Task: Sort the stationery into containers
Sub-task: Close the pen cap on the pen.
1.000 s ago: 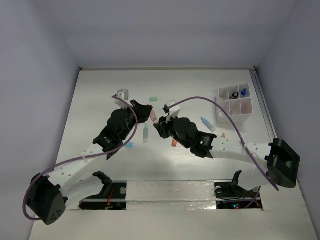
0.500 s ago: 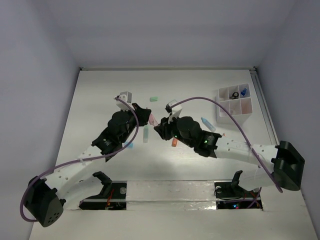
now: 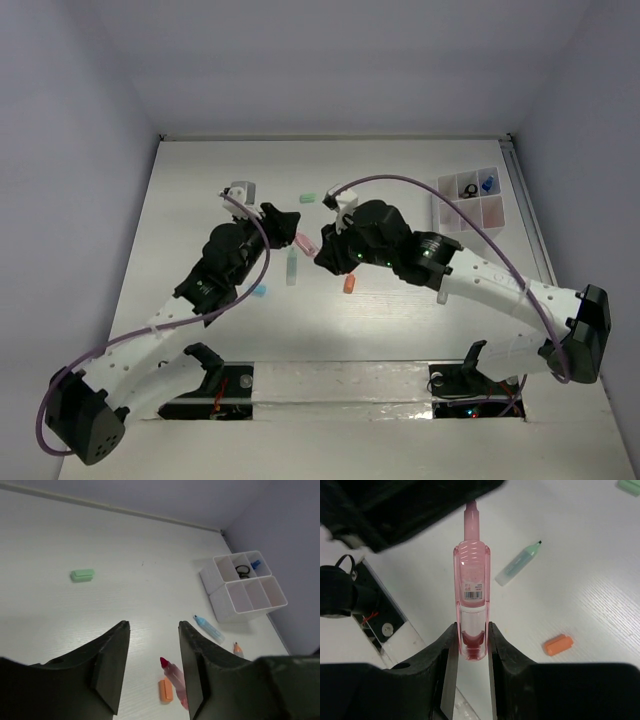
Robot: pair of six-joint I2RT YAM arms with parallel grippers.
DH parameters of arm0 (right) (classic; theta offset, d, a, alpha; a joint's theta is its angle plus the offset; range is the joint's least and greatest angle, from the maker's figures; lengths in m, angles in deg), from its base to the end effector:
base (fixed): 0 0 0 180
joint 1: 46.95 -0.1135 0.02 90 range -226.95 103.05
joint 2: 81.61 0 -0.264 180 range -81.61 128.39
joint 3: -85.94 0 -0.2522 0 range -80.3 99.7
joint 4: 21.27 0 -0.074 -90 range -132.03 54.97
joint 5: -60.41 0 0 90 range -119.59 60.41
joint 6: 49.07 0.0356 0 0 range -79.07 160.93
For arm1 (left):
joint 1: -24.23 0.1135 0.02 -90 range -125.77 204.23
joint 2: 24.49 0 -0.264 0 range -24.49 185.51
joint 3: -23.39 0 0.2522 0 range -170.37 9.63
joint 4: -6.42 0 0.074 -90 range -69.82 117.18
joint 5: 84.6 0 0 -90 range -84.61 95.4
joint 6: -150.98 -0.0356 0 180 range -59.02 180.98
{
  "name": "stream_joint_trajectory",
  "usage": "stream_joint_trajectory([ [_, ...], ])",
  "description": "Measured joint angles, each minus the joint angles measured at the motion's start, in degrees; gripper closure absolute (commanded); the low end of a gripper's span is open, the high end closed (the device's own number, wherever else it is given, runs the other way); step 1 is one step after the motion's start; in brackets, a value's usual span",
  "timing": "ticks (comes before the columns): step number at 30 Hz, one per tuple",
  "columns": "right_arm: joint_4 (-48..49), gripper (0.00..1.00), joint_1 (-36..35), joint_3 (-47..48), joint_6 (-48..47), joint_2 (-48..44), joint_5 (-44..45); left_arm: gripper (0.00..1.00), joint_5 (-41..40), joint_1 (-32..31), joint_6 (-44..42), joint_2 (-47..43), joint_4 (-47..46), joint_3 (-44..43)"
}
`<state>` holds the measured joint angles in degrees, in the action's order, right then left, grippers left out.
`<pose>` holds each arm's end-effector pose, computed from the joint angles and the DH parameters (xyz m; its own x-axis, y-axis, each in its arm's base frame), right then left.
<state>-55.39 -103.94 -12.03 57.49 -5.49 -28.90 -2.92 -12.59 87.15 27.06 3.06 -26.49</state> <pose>0.1660 0.2548 0.3440 -0.4842 -0.2222 -0.8463 -0.7248 0.6437 0.2457 0.1769 -0.1260 0.3161 -0.1893 -0.4034 -0.8952 0.4387 0.7809 -0.4447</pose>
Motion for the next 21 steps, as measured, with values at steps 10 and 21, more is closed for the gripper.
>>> stream_joint_trajectory([
  [10, -7.8, 1.0, 5.3, 2.8, -0.8, 1.0, -5.3, 0.56, -1.1, 0.2, 1.3, -13.2, -0.3, 4.1],
  [21, -7.5, 1.0, 5.3, 3.0, -0.8, 2.9, -8.7, 0.58, 3.4, 0.2, 2.4, -7.3, -1.1, 6.6],
])
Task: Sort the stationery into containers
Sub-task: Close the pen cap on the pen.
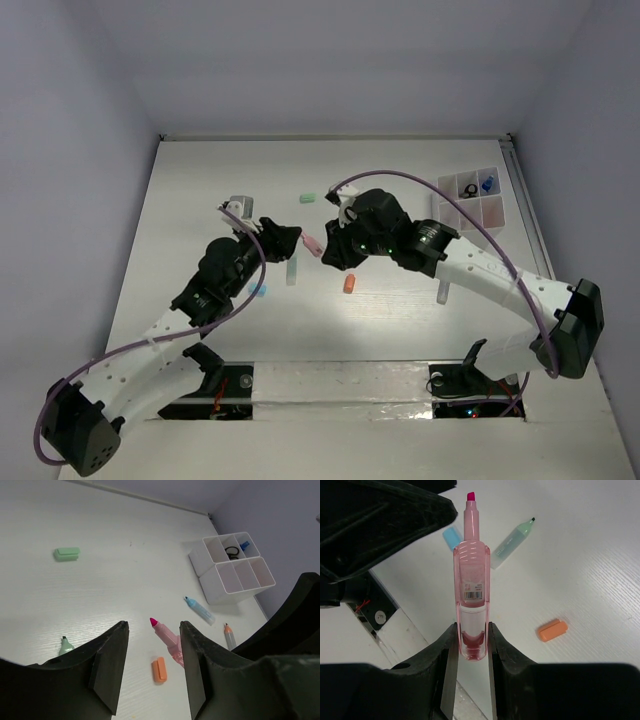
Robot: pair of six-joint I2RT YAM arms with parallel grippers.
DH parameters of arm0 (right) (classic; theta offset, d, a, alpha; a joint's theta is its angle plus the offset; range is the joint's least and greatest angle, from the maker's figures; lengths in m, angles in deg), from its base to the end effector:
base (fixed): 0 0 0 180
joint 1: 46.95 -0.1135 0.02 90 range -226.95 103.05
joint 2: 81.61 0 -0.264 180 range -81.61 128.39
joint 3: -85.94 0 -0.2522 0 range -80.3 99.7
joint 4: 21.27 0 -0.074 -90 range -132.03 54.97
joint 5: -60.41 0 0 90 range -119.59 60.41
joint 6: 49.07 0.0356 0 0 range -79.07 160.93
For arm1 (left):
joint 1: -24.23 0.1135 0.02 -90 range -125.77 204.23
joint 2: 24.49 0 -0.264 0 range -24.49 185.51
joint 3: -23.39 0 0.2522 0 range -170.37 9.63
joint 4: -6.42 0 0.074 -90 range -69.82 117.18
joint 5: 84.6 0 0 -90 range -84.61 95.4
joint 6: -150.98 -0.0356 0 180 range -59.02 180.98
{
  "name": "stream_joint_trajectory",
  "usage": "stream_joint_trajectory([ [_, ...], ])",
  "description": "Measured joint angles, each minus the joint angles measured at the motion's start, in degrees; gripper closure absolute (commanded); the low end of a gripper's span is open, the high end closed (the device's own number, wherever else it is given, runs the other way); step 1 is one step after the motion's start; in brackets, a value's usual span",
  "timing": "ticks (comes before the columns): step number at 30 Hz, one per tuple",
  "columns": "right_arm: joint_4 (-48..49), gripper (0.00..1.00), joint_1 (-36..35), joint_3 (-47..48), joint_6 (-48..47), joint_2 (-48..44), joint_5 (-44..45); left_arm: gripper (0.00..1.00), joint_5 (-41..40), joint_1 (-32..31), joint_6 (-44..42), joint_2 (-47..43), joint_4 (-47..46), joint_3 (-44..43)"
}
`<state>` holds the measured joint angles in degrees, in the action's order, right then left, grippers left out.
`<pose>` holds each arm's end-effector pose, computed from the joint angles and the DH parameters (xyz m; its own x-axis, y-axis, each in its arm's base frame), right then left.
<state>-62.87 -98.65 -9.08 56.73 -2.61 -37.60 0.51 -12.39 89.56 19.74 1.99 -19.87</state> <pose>0.1878 0.2458 0.3353 -0.5780 -0.2969 -0.7601 -0.7170 0.6295 0.2994 0.1561 -0.1123 0.3000 -0.2091 -0.4385 -0.8741 0.4851 0.7296 -0.4820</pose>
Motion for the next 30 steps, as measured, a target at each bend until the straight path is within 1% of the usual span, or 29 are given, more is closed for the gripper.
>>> stream_joint_trajectory([
  [2, 0.0, 1.0, 0.0, 0.0, 0.0, 0.2, -0.2, 0.57, 0.9, 0.0, 0.2, 1.7, -0.5, -0.2],
  [4, 0.1, 1.0, 0.0, 0.0, 0.0, 0.2, -0.1, 0.53, 1.4, 0.0, 0.3, 3.3, -0.4, -0.7],
  [5, 0.2, 1.0, 0.0, 0.0, 0.0, 0.2, 0.0, 0.47, 1.5, 0.0, 0.4, 3.9, -0.3, -1.1],
  [8, 0.7, 1.0, 0.0, 0.0, -0.3, 0.2, 0.2, 0.38, 2.0, 0.0, 0.6, 5.0, -0.5, -2.1],
  [18, 4.5, 1.0, 0.0, -0.9, -0.6, 0.3, -2.2, 0.39, 6.0, 0.0, 1.9, 8.5, -3.6, -3.4],
  [24, 4.7, 1.0, 0.0, -1.1, -0.6, 2.3, -3.4, 0.42, 6.8, 0.0, 2.5, 8.5, -4.9, -3.6],
  [30, 4.5, 1.0, 0.0, -2.0, -0.5, 3.9, -4.0, 0.43, 7.1, 0.0, 3.0, 7.3, -6.6, -3.6],
])
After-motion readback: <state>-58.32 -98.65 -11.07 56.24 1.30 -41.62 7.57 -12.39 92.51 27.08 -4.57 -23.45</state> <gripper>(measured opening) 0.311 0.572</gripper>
